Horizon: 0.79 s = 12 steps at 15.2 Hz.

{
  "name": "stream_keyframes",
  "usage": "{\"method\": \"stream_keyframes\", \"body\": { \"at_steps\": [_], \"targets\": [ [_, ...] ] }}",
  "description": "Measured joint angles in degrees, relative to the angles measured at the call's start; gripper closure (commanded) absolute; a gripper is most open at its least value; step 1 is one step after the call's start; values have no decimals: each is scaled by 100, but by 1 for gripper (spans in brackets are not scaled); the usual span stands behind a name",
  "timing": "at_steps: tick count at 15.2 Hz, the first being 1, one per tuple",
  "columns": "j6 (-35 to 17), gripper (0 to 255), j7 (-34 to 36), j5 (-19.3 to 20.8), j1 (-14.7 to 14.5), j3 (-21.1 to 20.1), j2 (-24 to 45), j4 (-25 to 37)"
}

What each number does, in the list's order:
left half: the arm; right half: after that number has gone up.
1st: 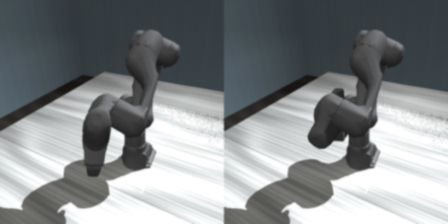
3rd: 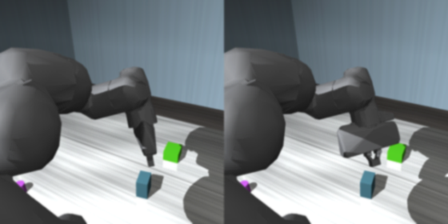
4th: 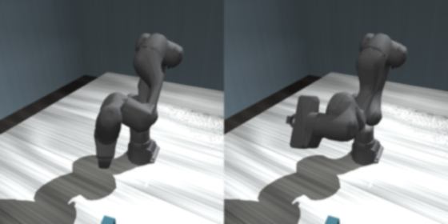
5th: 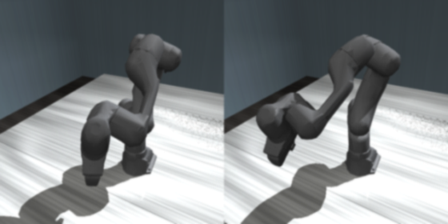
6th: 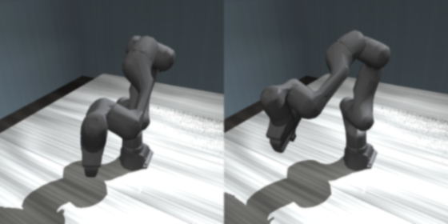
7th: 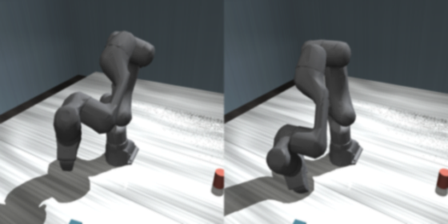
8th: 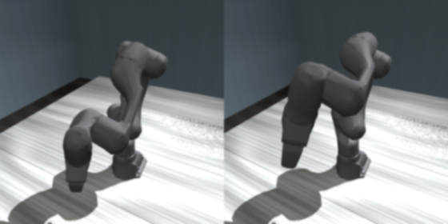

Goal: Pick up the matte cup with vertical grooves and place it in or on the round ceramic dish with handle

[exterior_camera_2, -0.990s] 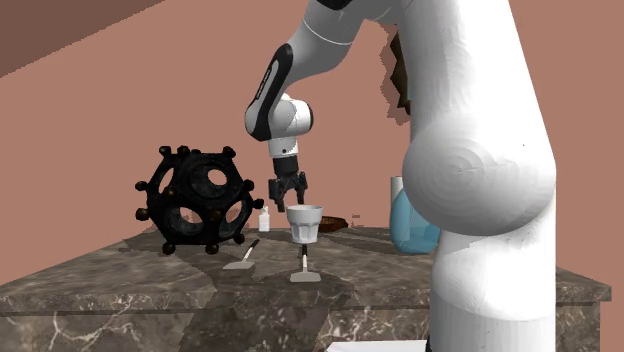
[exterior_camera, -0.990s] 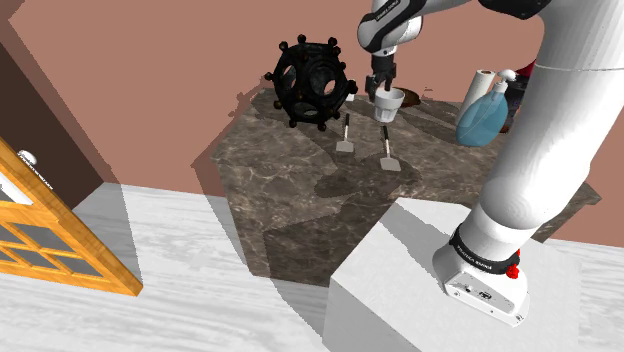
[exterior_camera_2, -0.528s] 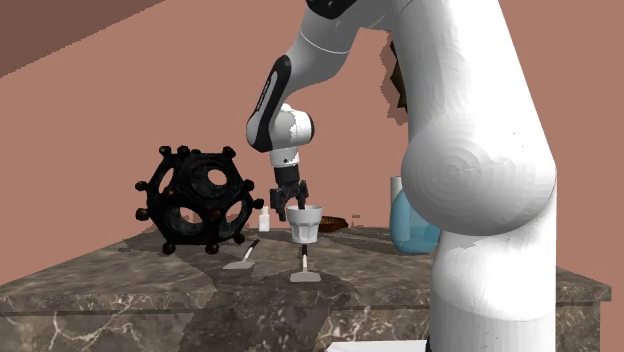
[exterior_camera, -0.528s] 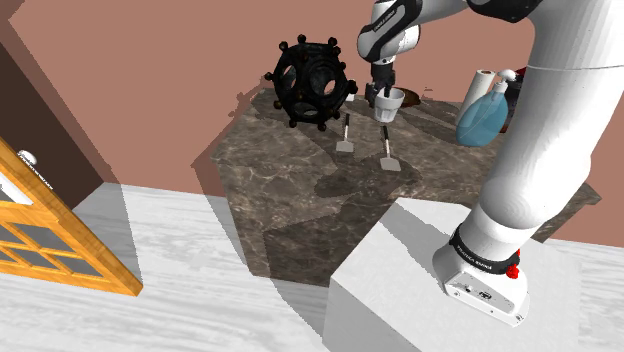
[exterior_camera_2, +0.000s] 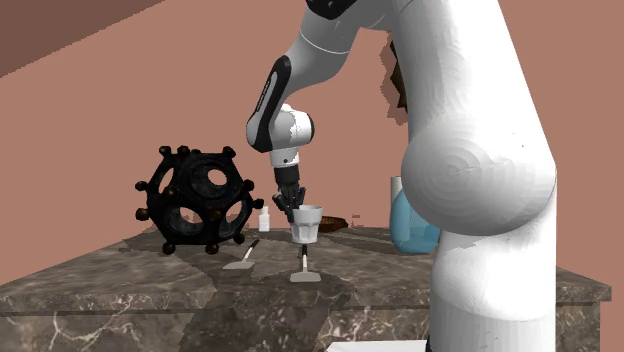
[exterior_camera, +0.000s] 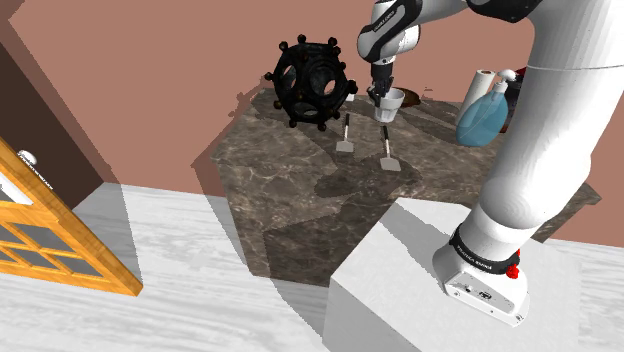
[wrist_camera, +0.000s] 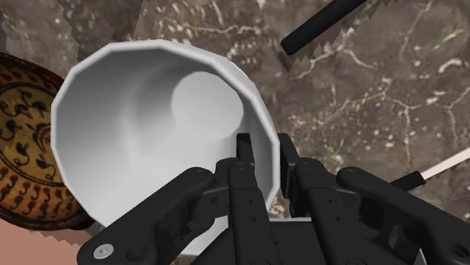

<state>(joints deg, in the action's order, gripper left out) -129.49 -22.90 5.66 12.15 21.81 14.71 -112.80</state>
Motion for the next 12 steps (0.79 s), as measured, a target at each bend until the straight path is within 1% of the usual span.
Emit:
{"method": "stream_keyframes", "body": {
  "at_steps": [7, 12],
  "targets": [
    [0, 255, 0, -1, -1, -2, 0, 1],
    [274, 255, -9, 46, -18, 17, -159, 124]
  ]
}}
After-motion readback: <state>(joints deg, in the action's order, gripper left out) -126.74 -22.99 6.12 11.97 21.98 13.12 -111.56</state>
